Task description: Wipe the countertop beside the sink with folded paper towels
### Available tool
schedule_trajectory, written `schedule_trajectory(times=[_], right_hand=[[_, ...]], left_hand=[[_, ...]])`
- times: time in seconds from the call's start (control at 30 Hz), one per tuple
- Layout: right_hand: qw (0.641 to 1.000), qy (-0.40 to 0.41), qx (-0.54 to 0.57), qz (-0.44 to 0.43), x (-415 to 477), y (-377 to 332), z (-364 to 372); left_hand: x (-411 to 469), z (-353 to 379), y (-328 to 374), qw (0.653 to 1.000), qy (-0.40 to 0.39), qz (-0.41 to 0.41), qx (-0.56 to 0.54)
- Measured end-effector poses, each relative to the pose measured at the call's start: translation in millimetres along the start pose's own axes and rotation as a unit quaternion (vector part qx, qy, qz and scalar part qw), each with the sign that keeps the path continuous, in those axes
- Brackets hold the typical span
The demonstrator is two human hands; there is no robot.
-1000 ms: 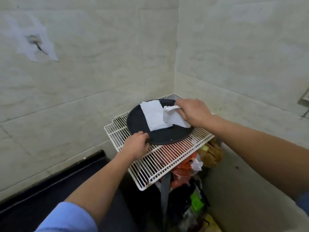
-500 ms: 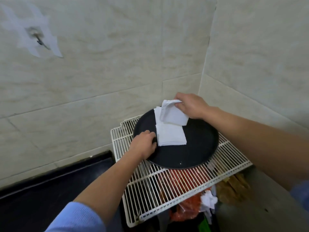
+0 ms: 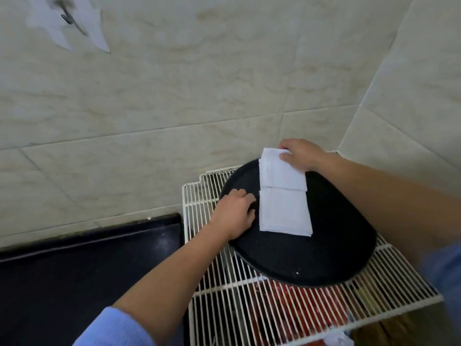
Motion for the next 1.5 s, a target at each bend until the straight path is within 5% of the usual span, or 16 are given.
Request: schedule_trajectory(times=[0.2, 0.4, 0.6, 0.87, 1.13, 1.5], right_hand=[[1.0, -0.003, 0.009, 0.02, 9.4, 11.9, 25.1], [0.99, 0.113, -0.035, -0.077, -16.1, -11.9, 14.8], [0.993, -0.006, -0.069, -0.098, -42.1, -15.4, 64.9], [0.992, 0.016, -0.066, -0.106, -36.2, -27.5, 43.4], [0.949, 0.079, 0.012, -0.306, -86.0, -212.2, 17.7], [0.802, 0.053, 0.062, -0.592, -312.0, -533.1, 71.0]], left_hand=[[-0.4, 0.0, -1.9, 1.0, 0.023, -0.009, 0.001], [-3.5, -1.5, -6.8, 0.998, 0.054, -0.021, 0.013], [-14.5, 1.0, -10.3, 0.997, 0.054, -0.042, 0.042], [-41.0, -44.2, -10.3, 0.99, 0.105, -0.075, 0.064], [-172.5, -127.1, -79.5, 0.951, 0.088, -0.236, 0.177], [-506.3, -260.7, -149.4, 0.845, 0.057, -0.444, 0.294]])
Point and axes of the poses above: each hand's wrist, its own x-axis towards the middle knuckle, its own z-axis out of the palm, y = z × x, the point moved 9 cm from there along x, towards the middle knuckle, and after that the axes turned 14 degrees about y, right-handed, at the moved point
